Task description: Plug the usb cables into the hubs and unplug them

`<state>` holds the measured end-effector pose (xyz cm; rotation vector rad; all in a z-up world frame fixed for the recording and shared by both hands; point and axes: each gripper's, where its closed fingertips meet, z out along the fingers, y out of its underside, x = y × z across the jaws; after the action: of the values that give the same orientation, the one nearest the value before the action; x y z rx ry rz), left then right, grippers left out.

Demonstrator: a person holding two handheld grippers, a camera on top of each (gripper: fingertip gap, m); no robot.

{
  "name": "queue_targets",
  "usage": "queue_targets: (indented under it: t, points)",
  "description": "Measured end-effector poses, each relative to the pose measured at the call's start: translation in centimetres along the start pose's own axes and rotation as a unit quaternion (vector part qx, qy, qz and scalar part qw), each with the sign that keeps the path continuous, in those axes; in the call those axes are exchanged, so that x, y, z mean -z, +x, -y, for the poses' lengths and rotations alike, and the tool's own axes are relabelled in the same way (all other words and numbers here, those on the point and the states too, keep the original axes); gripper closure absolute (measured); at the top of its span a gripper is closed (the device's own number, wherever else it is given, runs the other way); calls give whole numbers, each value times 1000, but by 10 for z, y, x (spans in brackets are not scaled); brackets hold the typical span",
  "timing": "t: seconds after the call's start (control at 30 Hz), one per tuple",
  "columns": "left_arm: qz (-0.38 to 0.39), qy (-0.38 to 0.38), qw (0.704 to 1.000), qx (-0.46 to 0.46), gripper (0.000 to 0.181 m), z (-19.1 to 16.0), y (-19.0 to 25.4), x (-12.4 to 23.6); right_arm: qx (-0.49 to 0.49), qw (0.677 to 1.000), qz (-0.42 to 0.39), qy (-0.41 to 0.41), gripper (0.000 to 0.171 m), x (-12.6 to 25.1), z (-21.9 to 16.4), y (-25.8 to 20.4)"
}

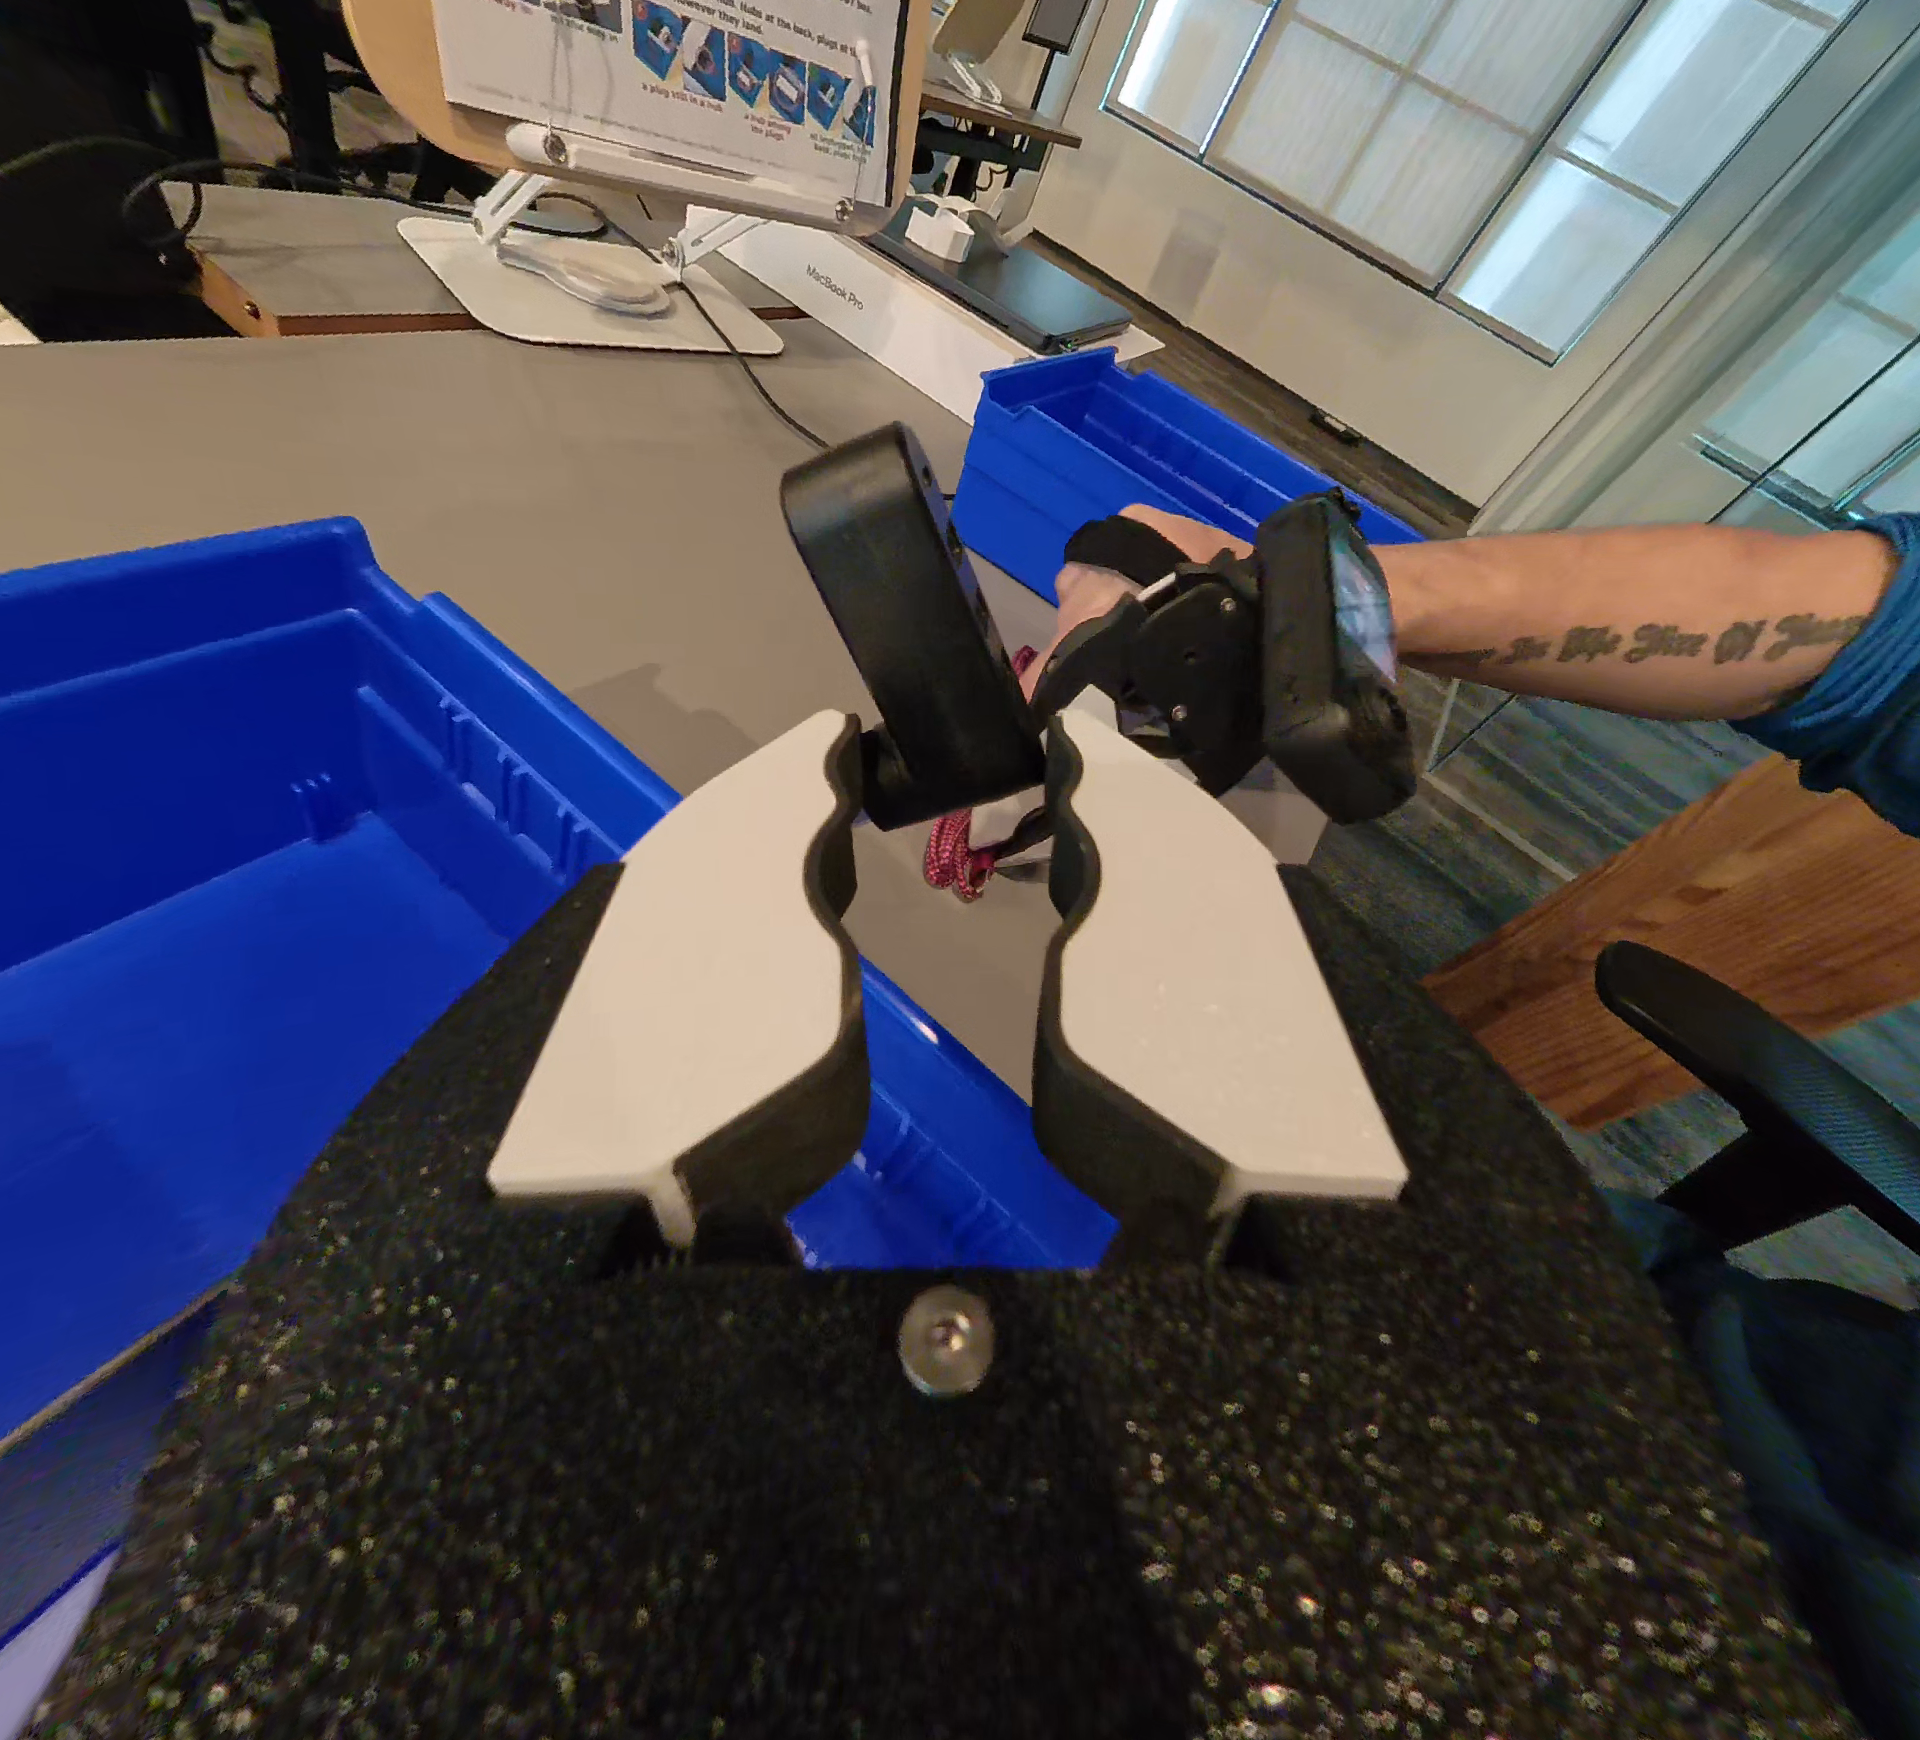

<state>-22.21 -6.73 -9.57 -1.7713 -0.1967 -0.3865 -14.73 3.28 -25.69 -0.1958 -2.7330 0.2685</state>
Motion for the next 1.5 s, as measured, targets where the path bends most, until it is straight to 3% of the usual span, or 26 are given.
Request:
queue_targets:
  t: [0.23,0.4,0.53,0.9,1.2,1.5]
  points:
    - [22,-30,999,-18,148,-10,-4,-4,-168,985,34,29,166,12,-2,15]
    - [51,-43,997,-39,148,-7,-8,-12,-341,933,80,83,166,45,10,39]
    - [26,-45,998,-30,149,-4,3,-24,-402,902,96,123,166,74,20,56]
    - [-70,-27,997,35,149,2,28,-38,-369,924,14,98,166,113,23,71]
    - [47,-105,988,-100,148,-11,19,-54,-319,945,-68,-15,166,123,12,83]
    - [88,-142,973,-162,149,-18,24,-76,-277,944,-131,-122,167,123,4,94]
